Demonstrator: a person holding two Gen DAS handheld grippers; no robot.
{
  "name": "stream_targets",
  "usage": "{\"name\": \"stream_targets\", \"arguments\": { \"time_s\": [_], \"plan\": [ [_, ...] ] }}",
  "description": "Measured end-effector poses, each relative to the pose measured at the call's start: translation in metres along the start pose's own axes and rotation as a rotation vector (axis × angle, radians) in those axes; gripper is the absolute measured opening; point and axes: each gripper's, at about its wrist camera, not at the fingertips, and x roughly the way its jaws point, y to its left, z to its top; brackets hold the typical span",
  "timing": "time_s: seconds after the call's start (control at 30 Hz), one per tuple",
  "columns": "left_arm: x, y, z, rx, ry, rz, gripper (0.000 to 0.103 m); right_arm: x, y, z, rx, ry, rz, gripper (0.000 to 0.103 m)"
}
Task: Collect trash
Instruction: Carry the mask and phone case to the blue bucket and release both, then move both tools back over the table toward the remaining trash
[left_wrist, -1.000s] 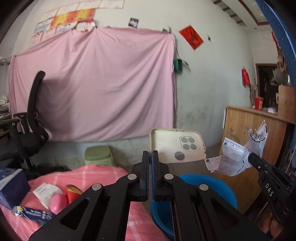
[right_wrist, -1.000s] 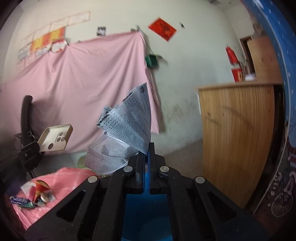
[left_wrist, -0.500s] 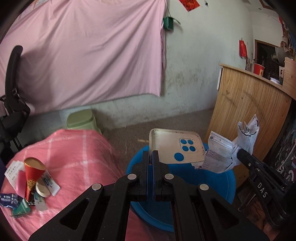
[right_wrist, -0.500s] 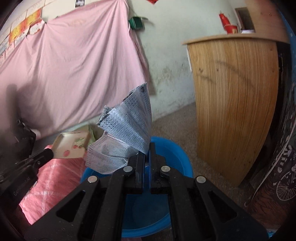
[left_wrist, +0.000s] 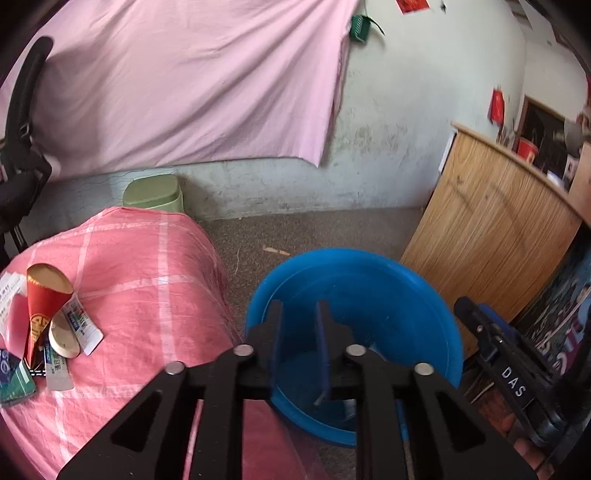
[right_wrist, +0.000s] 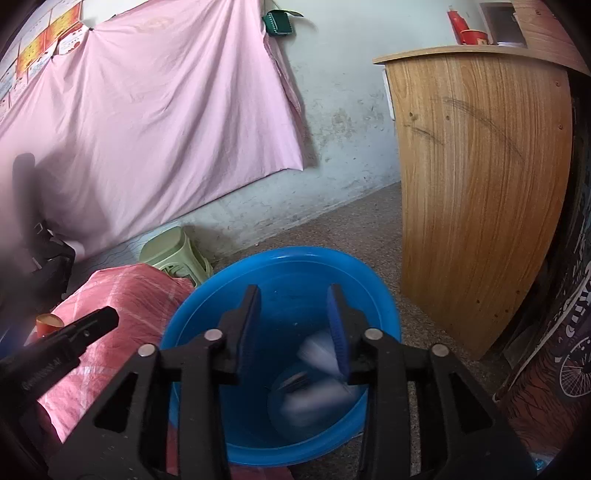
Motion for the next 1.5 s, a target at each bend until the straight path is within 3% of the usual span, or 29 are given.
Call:
{"name": "stream_targets", "arguments": {
  "time_s": [0.13,0.33,0.53,0.7,1.07,1.27,1.5],
  "plan": [
    [-0.023,0.015,0.002,-0.046,-0.076,0.002,0.038,-0.010,0.010,0.003,-0.025,-0.056,0.037,0.076],
    [-0.073,0.052,0.003,-0.146,-0.239,0.109,0.077,-0.031,0.039,0.007,-0.102,-0.170,0.087,0.103],
    [-0.130,0.091,-0.009,-0.172,-0.412,0.228,0.097,-0.063,0.069,0.010,-0.152,-0.309,0.194,0.103],
    [-0.174,0.115,-0.027,-0.174,-0.505,0.305,0.100,-0.086,0.098,0.006,-0.180,-0.379,0.293,0.103],
    [-0.232,0.160,-0.076,-0.142,-0.550,0.457,0.101,-0.111,0.177,-0.025,-0.304,-0.387,0.470,0.103],
    [-0.240,0.187,-0.100,-0.147,-0.529,0.489,0.101,-0.107,0.214,-0.047,-0.394,-0.351,0.497,0.103],
    [-0.232,0.215,-0.112,-0.151,-0.412,0.476,0.101,-0.089,0.238,-0.067,-0.475,-0.253,0.466,0.103]
  ]
}}
